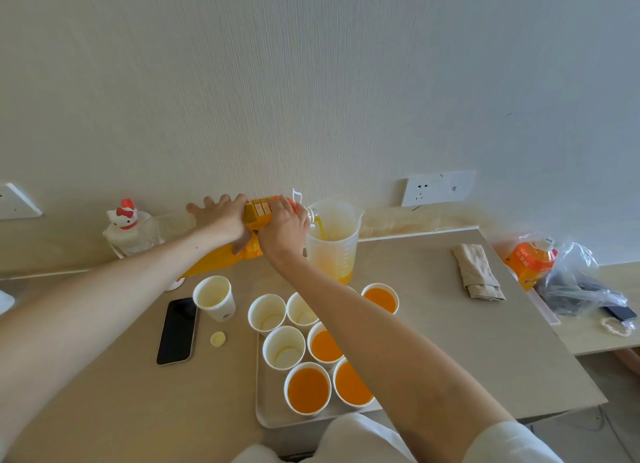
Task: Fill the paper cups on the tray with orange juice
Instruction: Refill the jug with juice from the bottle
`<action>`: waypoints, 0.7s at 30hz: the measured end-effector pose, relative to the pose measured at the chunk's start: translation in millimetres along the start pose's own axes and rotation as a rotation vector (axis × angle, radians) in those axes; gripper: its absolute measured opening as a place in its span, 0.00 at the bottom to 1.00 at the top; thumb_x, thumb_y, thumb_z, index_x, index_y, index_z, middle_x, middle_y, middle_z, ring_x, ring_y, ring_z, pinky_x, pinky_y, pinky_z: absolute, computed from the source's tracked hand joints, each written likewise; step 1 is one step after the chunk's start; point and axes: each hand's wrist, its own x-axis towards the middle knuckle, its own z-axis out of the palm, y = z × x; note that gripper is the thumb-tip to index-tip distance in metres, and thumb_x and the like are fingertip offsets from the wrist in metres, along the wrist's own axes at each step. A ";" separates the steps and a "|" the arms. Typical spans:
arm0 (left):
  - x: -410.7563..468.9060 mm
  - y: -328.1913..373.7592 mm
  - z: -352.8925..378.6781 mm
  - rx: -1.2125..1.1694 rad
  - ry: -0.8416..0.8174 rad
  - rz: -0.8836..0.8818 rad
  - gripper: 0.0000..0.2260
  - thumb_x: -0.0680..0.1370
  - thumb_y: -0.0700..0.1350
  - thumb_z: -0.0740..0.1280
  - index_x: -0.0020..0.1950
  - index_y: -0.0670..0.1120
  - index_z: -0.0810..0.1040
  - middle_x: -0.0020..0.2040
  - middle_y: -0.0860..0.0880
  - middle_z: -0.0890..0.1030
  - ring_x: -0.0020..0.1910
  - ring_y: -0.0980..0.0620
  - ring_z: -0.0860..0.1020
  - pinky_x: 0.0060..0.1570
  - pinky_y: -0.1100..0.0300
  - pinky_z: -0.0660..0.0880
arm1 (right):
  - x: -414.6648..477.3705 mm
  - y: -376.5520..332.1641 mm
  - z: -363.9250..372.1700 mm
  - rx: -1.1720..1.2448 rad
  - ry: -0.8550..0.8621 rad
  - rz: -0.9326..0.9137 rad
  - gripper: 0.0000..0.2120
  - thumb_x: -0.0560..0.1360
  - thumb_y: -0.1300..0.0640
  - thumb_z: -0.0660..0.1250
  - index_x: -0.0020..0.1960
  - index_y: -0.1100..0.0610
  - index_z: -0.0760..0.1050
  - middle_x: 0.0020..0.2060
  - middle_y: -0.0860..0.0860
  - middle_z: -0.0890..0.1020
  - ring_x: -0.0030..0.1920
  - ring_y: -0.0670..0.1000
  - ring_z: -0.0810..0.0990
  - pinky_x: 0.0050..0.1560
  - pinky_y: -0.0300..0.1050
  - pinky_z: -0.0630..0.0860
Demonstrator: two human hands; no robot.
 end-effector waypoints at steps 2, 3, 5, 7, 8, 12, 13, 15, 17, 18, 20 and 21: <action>-0.5 0.3 0.2 -0.002 0.001 -0.002 0.42 0.60 0.43 0.77 0.70 0.52 0.62 0.66 0.45 0.68 0.67 0.37 0.63 0.63 0.39 0.60 | -0.1 0.0 0.4 -0.003 0.001 0.002 0.23 0.72 0.68 0.59 0.66 0.59 0.72 0.69 0.51 0.71 0.73 0.61 0.57 0.72 0.53 0.51; -0.5 0.5 0.4 -0.003 0.001 -0.002 0.42 0.60 0.43 0.77 0.70 0.52 0.62 0.66 0.45 0.68 0.67 0.37 0.63 0.63 0.39 0.60 | -0.3 0.0 0.3 -0.004 0.004 0.001 0.23 0.72 0.68 0.59 0.66 0.59 0.73 0.69 0.51 0.71 0.73 0.62 0.57 0.72 0.54 0.51; -1.0 0.8 0.3 -0.001 0.001 -0.003 0.42 0.60 0.43 0.77 0.71 0.52 0.62 0.66 0.45 0.68 0.67 0.37 0.63 0.63 0.38 0.60 | -0.4 0.2 0.2 0.000 0.007 0.002 0.23 0.72 0.68 0.59 0.66 0.59 0.73 0.69 0.51 0.71 0.73 0.62 0.57 0.72 0.54 0.51; -1.2 0.7 -0.1 -0.003 0.003 -0.003 0.42 0.60 0.43 0.77 0.71 0.52 0.62 0.67 0.45 0.68 0.68 0.37 0.62 0.64 0.38 0.59 | -1.2 -0.1 -0.2 0.006 0.003 0.005 0.23 0.72 0.68 0.59 0.66 0.59 0.72 0.69 0.51 0.71 0.73 0.61 0.57 0.72 0.53 0.51; -1.2 0.5 0.0 -0.005 0.004 -0.002 0.42 0.60 0.43 0.77 0.71 0.52 0.62 0.67 0.44 0.68 0.68 0.37 0.62 0.64 0.38 0.59 | -1.6 -0.1 -0.6 0.009 0.002 0.005 0.24 0.72 0.68 0.59 0.67 0.59 0.72 0.70 0.51 0.71 0.73 0.61 0.57 0.72 0.53 0.51; -1.7 0.2 -0.4 0.001 0.006 -0.001 0.43 0.61 0.43 0.77 0.71 0.52 0.61 0.67 0.44 0.67 0.68 0.37 0.62 0.64 0.38 0.59 | -1.5 -0.9 -1.0 0.018 0.006 0.007 0.23 0.71 0.67 0.60 0.66 0.59 0.72 0.69 0.52 0.71 0.73 0.62 0.58 0.72 0.52 0.51; -2.0 0.6 -0.6 0.005 0.007 -0.002 0.43 0.61 0.43 0.77 0.71 0.52 0.61 0.67 0.44 0.67 0.68 0.37 0.62 0.64 0.38 0.59 | -1.6 -1.0 -1.5 0.016 0.006 0.006 0.23 0.71 0.67 0.60 0.66 0.59 0.72 0.69 0.52 0.71 0.73 0.62 0.58 0.72 0.52 0.52; -2.5 1.1 -0.9 0.016 0.006 -0.003 0.43 0.61 0.43 0.77 0.71 0.52 0.61 0.67 0.44 0.67 0.68 0.37 0.62 0.64 0.38 0.59 | -1.6 -0.7 -1.9 0.016 0.003 0.011 0.23 0.72 0.67 0.60 0.67 0.59 0.72 0.70 0.52 0.71 0.73 0.61 0.58 0.72 0.53 0.52; -3.0 1.8 -1.3 0.019 0.010 -0.003 0.42 0.61 0.43 0.77 0.71 0.52 0.62 0.67 0.44 0.67 0.68 0.37 0.62 0.64 0.38 0.59 | -1.4 -0.5 -1.8 0.014 0.001 0.009 0.23 0.72 0.66 0.61 0.67 0.59 0.72 0.70 0.52 0.71 0.73 0.61 0.58 0.72 0.53 0.52; -3.3 1.9 -1.8 0.022 0.011 -0.004 0.41 0.61 0.43 0.77 0.70 0.52 0.62 0.67 0.44 0.68 0.68 0.37 0.62 0.64 0.38 0.59 | -1.0 -0.6 -1.8 0.013 0.001 0.009 0.23 0.72 0.66 0.61 0.67 0.59 0.72 0.70 0.52 0.71 0.72 0.61 0.58 0.72 0.52 0.52; -4.1 2.1 -2.2 0.026 0.009 -0.011 0.40 0.60 0.42 0.77 0.69 0.52 0.63 0.66 0.45 0.68 0.67 0.38 0.63 0.63 0.40 0.60 | -0.1 -0.9 -1.4 0.008 0.007 0.015 0.23 0.71 0.66 0.62 0.66 0.59 0.73 0.69 0.52 0.71 0.72 0.61 0.59 0.72 0.52 0.52; -4.1 2.5 -2.0 0.026 0.008 -0.013 0.40 0.60 0.43 0.77 0.68 0.52 0.63 0.66 0.45 0.68 0.67 0.38 0.63 0.62 0.40 0.60 | 0.2 -1.1 -1.1 0.006 0.011 0.016 0.22 0.71 0.66 0.62 0.66 0.58 0.73 0.69 0.52 0.72 0.72 0.61 0.59 0.73 0.52 0.52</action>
